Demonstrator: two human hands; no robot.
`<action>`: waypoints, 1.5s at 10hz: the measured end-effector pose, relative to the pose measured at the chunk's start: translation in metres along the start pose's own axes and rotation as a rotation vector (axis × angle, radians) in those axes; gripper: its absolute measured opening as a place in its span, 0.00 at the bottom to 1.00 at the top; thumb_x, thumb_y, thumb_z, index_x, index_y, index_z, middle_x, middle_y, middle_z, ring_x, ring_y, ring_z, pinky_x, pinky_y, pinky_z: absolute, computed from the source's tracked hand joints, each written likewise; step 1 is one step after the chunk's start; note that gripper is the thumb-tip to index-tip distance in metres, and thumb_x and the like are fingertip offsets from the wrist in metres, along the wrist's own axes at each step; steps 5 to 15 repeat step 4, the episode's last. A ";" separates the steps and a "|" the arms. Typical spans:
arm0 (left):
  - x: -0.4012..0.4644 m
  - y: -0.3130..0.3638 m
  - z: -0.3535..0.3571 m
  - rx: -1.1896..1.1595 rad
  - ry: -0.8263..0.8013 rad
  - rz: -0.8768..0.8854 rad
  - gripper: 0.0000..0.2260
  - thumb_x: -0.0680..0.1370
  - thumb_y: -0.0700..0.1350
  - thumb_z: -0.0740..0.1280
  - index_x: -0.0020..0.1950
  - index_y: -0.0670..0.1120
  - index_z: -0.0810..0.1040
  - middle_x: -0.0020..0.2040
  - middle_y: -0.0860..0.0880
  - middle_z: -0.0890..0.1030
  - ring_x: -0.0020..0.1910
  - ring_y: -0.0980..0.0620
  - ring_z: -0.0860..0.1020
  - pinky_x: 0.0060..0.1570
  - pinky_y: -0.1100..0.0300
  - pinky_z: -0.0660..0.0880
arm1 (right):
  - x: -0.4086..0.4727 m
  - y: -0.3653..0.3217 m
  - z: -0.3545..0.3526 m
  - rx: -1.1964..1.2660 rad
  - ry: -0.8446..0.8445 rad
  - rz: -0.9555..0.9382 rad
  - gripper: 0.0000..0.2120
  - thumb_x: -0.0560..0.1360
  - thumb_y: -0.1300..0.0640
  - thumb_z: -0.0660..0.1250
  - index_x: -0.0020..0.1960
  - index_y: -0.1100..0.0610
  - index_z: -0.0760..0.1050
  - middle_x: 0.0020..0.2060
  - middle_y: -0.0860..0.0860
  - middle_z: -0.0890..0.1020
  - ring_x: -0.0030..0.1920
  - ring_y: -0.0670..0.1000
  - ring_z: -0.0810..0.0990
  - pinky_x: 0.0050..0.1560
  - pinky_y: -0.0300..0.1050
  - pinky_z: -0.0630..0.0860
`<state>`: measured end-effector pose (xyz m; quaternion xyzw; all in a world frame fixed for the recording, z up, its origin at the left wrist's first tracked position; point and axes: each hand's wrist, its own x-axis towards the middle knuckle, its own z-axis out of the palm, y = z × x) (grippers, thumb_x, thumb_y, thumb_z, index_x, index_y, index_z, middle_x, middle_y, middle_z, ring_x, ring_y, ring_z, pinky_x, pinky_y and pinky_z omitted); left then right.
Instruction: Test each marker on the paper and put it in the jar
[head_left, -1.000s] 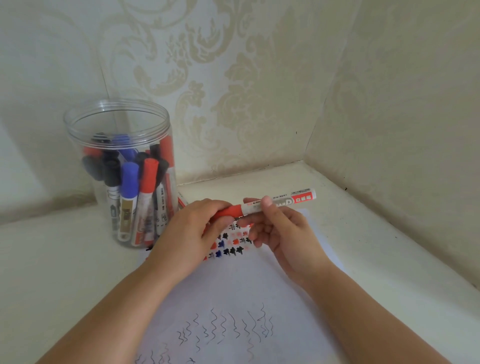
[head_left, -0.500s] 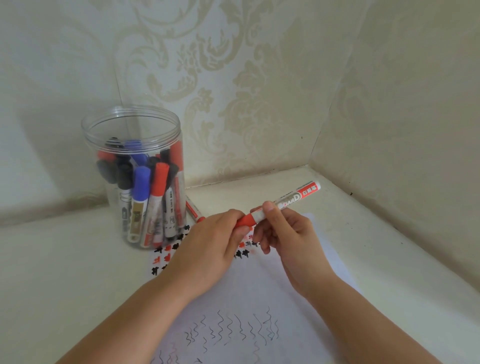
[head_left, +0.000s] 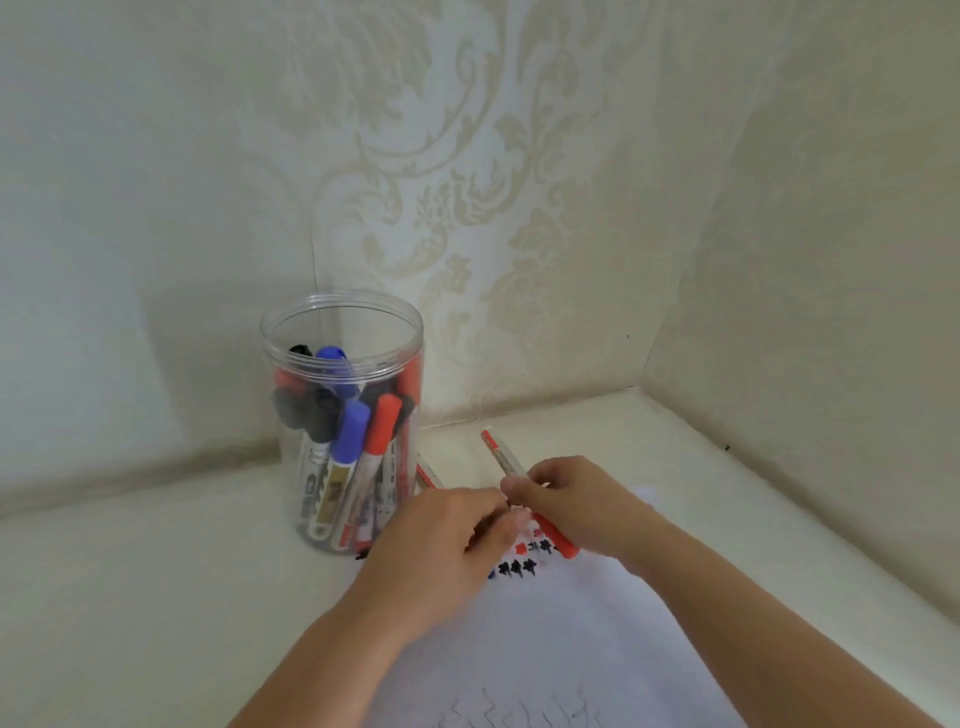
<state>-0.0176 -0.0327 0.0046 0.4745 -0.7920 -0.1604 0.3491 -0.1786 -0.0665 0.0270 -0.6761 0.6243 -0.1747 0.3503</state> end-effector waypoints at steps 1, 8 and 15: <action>0.001 -0.005 -0.001 0.021 -0.013 -0.036 0.13 0.75 0.55 0.63 0.38 0.47 0.76 0.23 0.54 0.69 0.24 0.57 0.69 0.26 0.65 0.62 | 0.033 -0.021 0.014 -0.201 0.037 -0.098 0.15 0.74 0.44 0.64 0.42 0.56 0.76 0.26 0.49 0.75 0.25 0.45 0.71 0.29 0.40 0.68; 0.006 -0.008 -0.005 -0.039 -0.066 -0.167 0.08 0.73 0.51 0.68 0.37 0.52 0.72 0.27 0.57 0.72 0.26 0.61 0.70 0.29 0.71 0.65 | 0.050 -0.022 0.029 -0.074 0.142 -0.177 0.11 0.76 0.51 0.62 0.51 0.56 0.79 0.26 0.45 0.72 0.29 0.44 0.71 0.31 0.37 0.67; 0.006 -0.008 -0.005 -0.039 -0.066 -0.167 0.08 0.73 0.51 0.68 0.37 0.52 0.72 0.27 0.57 0.72 0.26 0.61 0.70 0.29 0.71 0.65 | 0.050 -0.022 0.029 -0.074 0.142 -0.177 0.11 0.76 0.51 0.62 0.51 0.56 0.79 0.26 0.45 0.72 0.29 0.44 0.71 0.31 0.37 0.67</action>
